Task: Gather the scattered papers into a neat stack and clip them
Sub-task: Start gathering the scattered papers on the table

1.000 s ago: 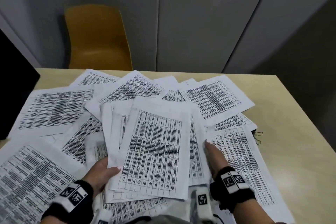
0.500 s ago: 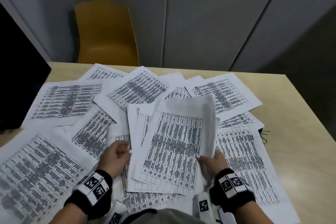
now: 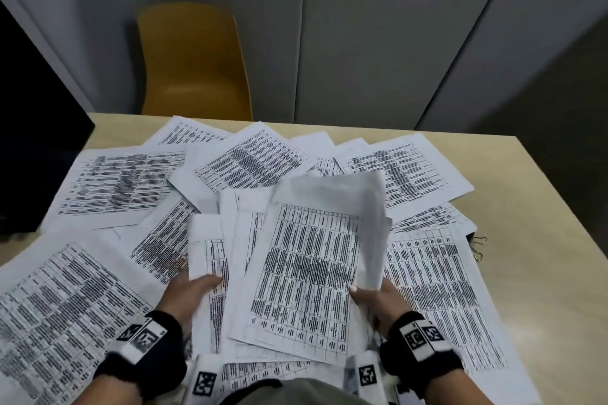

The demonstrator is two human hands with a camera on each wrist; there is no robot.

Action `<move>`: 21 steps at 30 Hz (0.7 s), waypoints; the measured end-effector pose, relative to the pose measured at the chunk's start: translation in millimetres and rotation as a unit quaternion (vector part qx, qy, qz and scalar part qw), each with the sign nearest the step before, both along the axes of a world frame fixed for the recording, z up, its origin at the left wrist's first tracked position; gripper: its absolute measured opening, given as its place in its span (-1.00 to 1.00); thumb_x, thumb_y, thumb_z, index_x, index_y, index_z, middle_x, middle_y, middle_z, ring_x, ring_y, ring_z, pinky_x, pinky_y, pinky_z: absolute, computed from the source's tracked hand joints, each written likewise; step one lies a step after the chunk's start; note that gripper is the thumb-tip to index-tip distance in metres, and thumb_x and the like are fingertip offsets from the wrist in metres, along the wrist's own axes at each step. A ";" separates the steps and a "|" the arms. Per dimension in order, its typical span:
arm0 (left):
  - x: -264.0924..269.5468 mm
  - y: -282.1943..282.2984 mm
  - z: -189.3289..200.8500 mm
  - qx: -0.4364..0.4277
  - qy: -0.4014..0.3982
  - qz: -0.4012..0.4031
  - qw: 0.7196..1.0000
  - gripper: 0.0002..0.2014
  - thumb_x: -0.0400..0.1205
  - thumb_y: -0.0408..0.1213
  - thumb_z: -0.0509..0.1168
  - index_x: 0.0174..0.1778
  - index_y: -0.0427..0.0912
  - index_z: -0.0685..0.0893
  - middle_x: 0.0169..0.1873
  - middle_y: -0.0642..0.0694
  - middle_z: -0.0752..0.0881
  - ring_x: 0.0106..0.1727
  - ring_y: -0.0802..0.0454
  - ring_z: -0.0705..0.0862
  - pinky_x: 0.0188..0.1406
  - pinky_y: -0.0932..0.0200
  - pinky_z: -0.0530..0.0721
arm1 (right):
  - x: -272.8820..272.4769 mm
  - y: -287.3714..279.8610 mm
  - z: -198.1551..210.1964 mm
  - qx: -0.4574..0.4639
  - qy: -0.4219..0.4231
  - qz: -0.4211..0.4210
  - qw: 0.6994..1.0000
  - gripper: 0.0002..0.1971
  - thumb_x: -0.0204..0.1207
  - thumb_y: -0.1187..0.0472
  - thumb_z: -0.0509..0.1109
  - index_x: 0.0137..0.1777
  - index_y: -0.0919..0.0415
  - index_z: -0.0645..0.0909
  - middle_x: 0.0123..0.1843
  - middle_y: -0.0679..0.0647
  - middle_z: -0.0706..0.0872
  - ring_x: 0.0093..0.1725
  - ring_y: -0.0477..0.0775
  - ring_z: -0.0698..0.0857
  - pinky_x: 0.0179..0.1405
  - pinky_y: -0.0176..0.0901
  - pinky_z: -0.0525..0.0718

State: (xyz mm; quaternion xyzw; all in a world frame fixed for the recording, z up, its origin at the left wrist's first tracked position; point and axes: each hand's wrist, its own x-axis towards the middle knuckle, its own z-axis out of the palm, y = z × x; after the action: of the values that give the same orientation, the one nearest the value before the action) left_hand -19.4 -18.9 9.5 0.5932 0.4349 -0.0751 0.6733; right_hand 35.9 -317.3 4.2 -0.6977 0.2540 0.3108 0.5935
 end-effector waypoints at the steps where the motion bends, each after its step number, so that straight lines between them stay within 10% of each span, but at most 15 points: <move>1: -1.7 1.9 0.9 -0.014 -0.008 -0.011 1.000 -0.41 0.47 -0.17 0.45 0.37 -0.29 0.45 0.21 -0.18 0.66 0.22 -0.18 0.60 0.35 -0.09 0.39 | -0.6 -1.6 0.4 0.023 0.001 -0.010 1.000 -0.73 0.44 0.36 0.45 0.07 0.28 0.48 -0.15 0.25 0.64 -0.13 0.25 0.61 0.14 0.32 0.61; 5: -0.3 -3.9 16.6 -0.096 -0.028 -0.091 0.991 -0.23 0.24 0.16 0.53 0.29 -0.19 0.56 0.27 -0.31 0.65 0.30 -0.31 0.59 0.46 -0.30 0.33 | -1.6 -2.2 5.4 0.051 -0.017 0.028 0.998 -0.64 0.38 0.36 0.51 0.13 0.31 0.48 -0.16 0.22 0.71 -0.25 0.17 0.71 -0.17 0.01 0.74; 8: 2.5 -20.4 17.1 -0.037 0.009 -0.166 0.985 -0.09 0.39 0.02 0.46 0.58 -0.20 0.18 0.56 -0.33 0.29 0.54 -0.33 0.31 0.52 -0.30 0.16 | -6.5 7.4 5.0 0.000 -0.025 0.101 0.995 -0.58 0.34 0.26 0.55 0.14 0.33 0.50 -0.29 0.12 0.68 -0.41 0.03 0.64 -0.38 -0.08 0.71; 10: 2.5 -28.2 15.4 0.016 0.003 -0.190 0.982 -0.07 0.19 0.03 0.52 0.48 -0.17 0.36 0.47 -0.30 0.46 0.45 -0.30 0.45 0.49 -0.36 0.25 | -9.9 9.0 4.5 0.010 0.002 0.092 0.996 -0.48 0.30 0.19 0.59 0.16 0.35 0.44 -0.41 0.07 0.58 -0.56 -0.04 0.48 -0.57 -0.19 0.53; 14: 2.5 -23.8 17.6 0.059 -0.037 -0.169 0.983 -0.26 0.28 0.02 0.52 0.36 -0.14 0.48 0.37 -0.19 0.57 0.41 -0.21 0.51 0.47 -0.26 0.32 | -9.5 -1.5 1.9 0.046 0.013 0.024 0.999 -0.17 -0.06 0.06 0.75 0.17 0.29 0.42 -0.01 0.22 0.72 -0.04 0.16 0.71 0.08 0.10 0.68; 17: 1.7 -22.8 12.0 0.045 -0.031 -0.181 0.982 -0.16 0.31 0.10 0.50 0.46 -0.03 0.32 0.49 -0.21 0.40 0.50 -0.22 0.40 0.52 -0.24 0.23 | -11.8 -2.9 7.8 0.052 -0.012 0.028 0.998 -0.60 0.27 0.28 0.60 0.01 0.19 0.47 -0.06 0.19 0.70 -0.08 0.14 0.69 -0.10 -0.03 0.69; 21: 1.9 -31.5 11.5 0.013 -0.025 -0.232 0.972 -0.67 0.51 -0.16 0.38 0.16 0.15 0.50 0.26 -0.02 0.63 0.33 -0.09 0.53 0.46 -0.24 0.32 | -15.3 2.0 3.4 0.000 -0.035 0.024 0.999 -0.75 0.41 0.38 0.47 0.00 0.25 0.48 -0.15 0.22 0.68 -0.15 0.23 0.65 -0.06 0.03 0.68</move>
State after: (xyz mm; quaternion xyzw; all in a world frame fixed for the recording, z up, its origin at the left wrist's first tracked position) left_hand -17.5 -50.4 21.0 0.6884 0.2692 -0.2089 0.6403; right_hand 20.5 -315.4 7.6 -0.7144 0.2159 0.3000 0.5941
